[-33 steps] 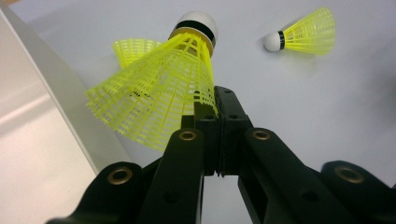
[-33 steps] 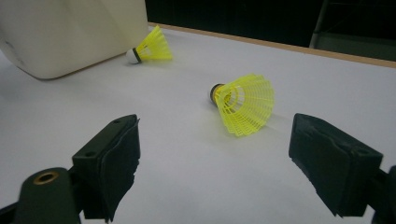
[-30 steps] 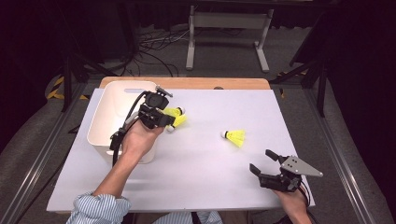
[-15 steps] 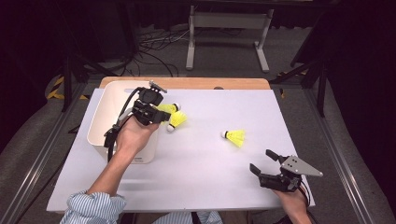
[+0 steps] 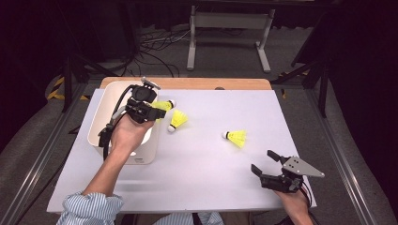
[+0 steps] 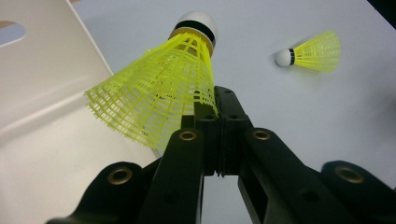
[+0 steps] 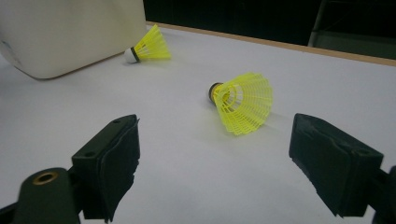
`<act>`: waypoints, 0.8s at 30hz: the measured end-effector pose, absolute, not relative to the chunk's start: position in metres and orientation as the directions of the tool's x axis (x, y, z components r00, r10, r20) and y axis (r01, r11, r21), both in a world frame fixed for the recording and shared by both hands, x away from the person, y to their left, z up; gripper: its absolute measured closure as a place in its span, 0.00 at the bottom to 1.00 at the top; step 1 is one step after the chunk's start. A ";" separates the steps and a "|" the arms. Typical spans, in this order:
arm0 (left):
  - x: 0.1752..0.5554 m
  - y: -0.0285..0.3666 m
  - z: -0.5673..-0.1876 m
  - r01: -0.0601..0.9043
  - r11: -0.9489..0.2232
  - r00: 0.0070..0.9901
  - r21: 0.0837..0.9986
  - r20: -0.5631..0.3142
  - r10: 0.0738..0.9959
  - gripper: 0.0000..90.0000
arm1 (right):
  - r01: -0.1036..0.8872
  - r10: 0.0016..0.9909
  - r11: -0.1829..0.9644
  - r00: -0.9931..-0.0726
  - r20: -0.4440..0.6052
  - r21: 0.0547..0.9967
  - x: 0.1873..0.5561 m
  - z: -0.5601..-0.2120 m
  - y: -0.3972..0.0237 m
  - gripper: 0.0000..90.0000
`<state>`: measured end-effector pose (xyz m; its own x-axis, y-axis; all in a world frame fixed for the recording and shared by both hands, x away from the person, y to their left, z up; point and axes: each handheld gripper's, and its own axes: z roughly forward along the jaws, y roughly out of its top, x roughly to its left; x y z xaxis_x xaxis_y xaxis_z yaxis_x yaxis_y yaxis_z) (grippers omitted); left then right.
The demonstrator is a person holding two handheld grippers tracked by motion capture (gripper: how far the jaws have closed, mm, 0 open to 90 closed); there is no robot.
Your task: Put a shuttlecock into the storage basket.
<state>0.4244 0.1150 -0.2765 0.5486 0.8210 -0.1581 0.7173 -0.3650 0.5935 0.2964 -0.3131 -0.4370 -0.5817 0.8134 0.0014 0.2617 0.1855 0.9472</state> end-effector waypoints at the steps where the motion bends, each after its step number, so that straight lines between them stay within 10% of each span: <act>1: 0.425 0.116 -0.276 0.715 -0.368 0.551 0.595 -0.155 0.820 0.99 | 0.262 0.813 0.186 -0.582 0.001 0.947 0.296 -0.437 -0.313 0.19; 24: 0.424 0.138 -0.274 0.730 -0.332 0.505 0.598 -0.143 0.851 0.99 | 0.261 0.813 0.187 -0.582 0.000 0.947 0.297 -0.437 -0.312 0.19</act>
